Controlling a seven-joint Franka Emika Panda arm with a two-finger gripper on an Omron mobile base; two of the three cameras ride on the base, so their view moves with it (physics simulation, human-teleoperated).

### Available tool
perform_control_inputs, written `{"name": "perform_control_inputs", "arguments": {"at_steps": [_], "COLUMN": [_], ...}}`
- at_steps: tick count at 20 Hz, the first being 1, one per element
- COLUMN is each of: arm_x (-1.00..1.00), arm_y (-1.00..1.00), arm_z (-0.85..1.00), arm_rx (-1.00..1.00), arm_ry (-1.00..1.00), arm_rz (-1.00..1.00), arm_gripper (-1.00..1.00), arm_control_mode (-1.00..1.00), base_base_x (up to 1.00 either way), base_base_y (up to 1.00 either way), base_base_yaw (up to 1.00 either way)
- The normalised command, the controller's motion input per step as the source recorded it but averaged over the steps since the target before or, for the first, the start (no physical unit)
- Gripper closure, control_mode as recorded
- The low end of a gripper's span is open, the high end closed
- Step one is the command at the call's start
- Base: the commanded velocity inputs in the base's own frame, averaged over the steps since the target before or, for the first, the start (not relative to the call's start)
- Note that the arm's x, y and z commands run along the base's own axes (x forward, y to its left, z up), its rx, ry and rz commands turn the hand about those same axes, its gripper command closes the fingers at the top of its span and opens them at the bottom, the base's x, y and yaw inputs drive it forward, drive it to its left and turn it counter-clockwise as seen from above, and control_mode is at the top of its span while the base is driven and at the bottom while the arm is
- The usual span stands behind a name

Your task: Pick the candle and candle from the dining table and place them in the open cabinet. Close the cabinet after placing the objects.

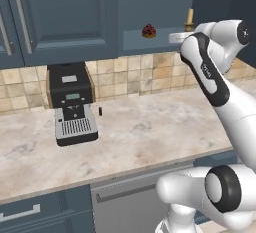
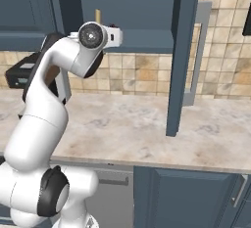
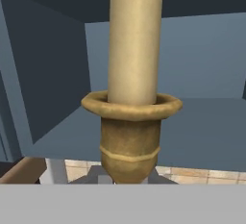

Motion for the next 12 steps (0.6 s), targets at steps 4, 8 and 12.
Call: {"name": "perform_control_inputs", "arguments": {"at_steps": [4, 8, 12], "arm_x": [0.19, 0.17, 0.13], "arm_y": [0.0, -0.01, -0.08], "arm_z": [-0.15, -0.04, 0.0], "arm_rx": [0.0, 0.0, 0.0], "arm_ry": [0.0, 0.0, 0.0], "arm_rz": [0.0, 0.0, 0.0], "arm_gripper": [1.0, 1.0, 1.0], "arm_control_mode": [-1.0, -1.0, -1.0], "base_base_x": [0.0, 0.0, 0.0], "base_base_y": [0.0, 0.0, 0.0], "base_base_yaw": [0.0, 0.0, 0.0]}}
